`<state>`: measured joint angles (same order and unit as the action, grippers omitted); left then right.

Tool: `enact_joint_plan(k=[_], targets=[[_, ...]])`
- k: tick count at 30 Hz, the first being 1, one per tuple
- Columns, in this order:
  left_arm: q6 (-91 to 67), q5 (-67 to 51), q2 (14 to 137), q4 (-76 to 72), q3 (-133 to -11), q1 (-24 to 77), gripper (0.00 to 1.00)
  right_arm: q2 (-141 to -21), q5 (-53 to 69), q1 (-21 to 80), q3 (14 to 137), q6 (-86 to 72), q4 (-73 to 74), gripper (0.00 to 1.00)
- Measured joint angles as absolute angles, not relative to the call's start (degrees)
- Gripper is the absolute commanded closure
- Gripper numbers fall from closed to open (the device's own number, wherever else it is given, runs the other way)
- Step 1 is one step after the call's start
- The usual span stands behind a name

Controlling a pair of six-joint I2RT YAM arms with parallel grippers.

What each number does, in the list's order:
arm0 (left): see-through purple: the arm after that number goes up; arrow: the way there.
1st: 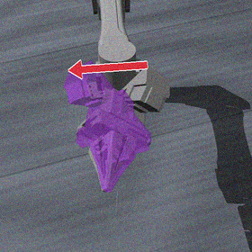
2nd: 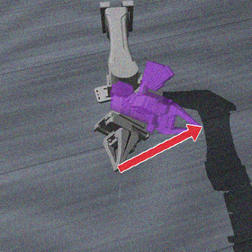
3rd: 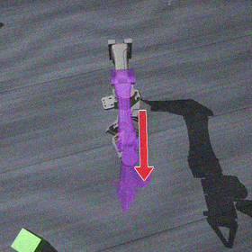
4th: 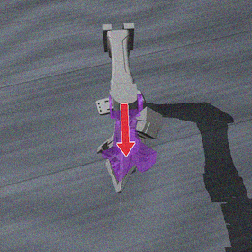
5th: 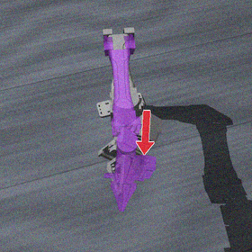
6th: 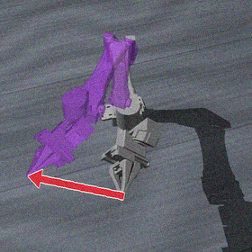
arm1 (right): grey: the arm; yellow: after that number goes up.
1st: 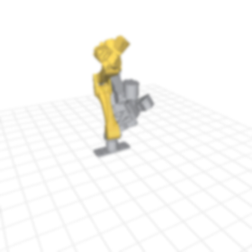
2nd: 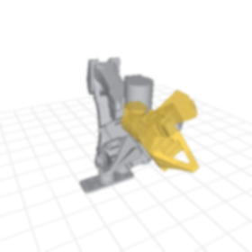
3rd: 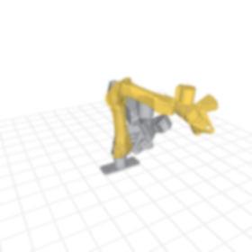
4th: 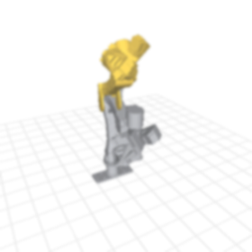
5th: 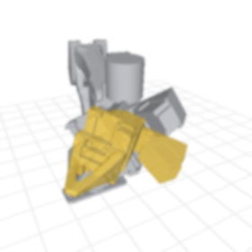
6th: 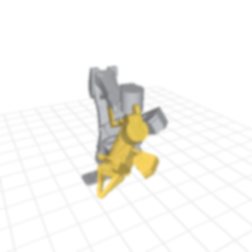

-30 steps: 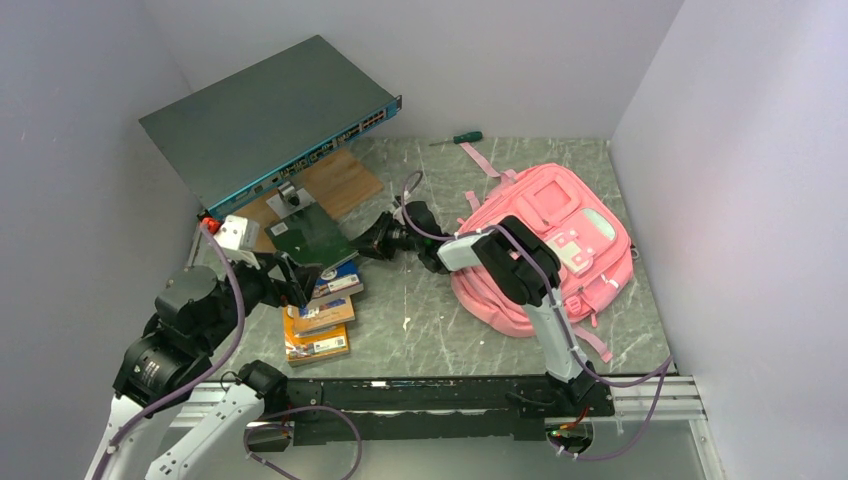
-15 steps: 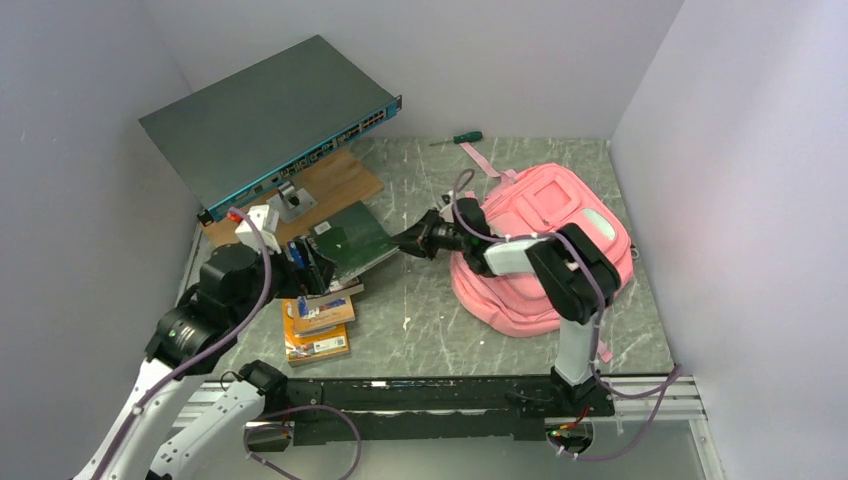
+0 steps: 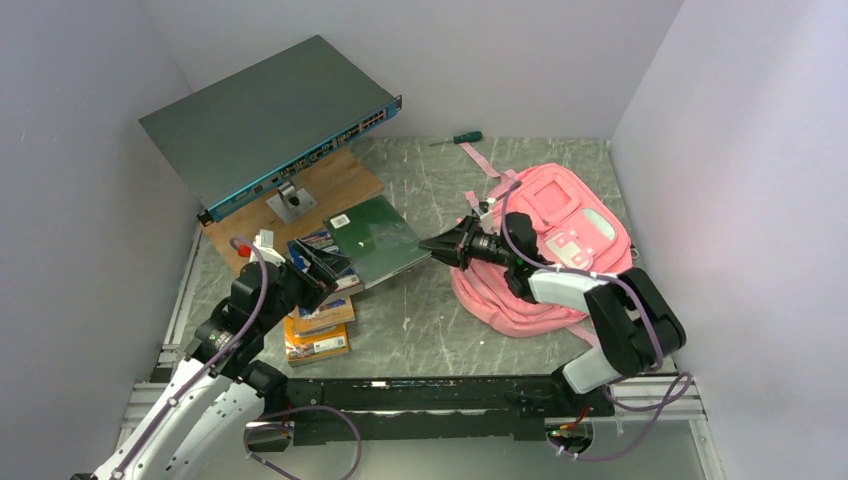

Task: Pack the student bag
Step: Pick up the book from the center of the board.

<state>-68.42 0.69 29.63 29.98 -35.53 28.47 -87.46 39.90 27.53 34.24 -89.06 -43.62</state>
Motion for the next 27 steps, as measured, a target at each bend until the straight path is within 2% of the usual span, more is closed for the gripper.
enact_joint_plan(k=[9, 12, 21, 24, 27], targets=[[-83.68, -1.23, 29.98, 8.32, -25.06, 28.32, 0.0, -76.05, 41.89, 27.05, 29.95, -91.09, -44.25, 1.0], [-85.23, -1.67, 31.33, 1.54, -24.01, 28.32, 0.07, -73.78, 42.37, 27.07, 28.62, -91.31, -44.36, 1.0], [-85.14, -2.2, 32.01, -10.85, -20.25, 28.29, 0.66, -70.11, 42.7, 27.07, 26.59, -90.89, -43.35, 1.0], [-84.16, -2.35, 31.88, -11.73, -18.85, 28.27, 0.98, -67.88, 43.03, 27.05, 26.65, -88.14, -39.77, 0.84], [-84.44, -3.7, 31.4, -12.67, -18.28, 28.36, 1.0, -64.25, 42.63, 27.09, 27.97, -80.12, -28.23, 0.6]])
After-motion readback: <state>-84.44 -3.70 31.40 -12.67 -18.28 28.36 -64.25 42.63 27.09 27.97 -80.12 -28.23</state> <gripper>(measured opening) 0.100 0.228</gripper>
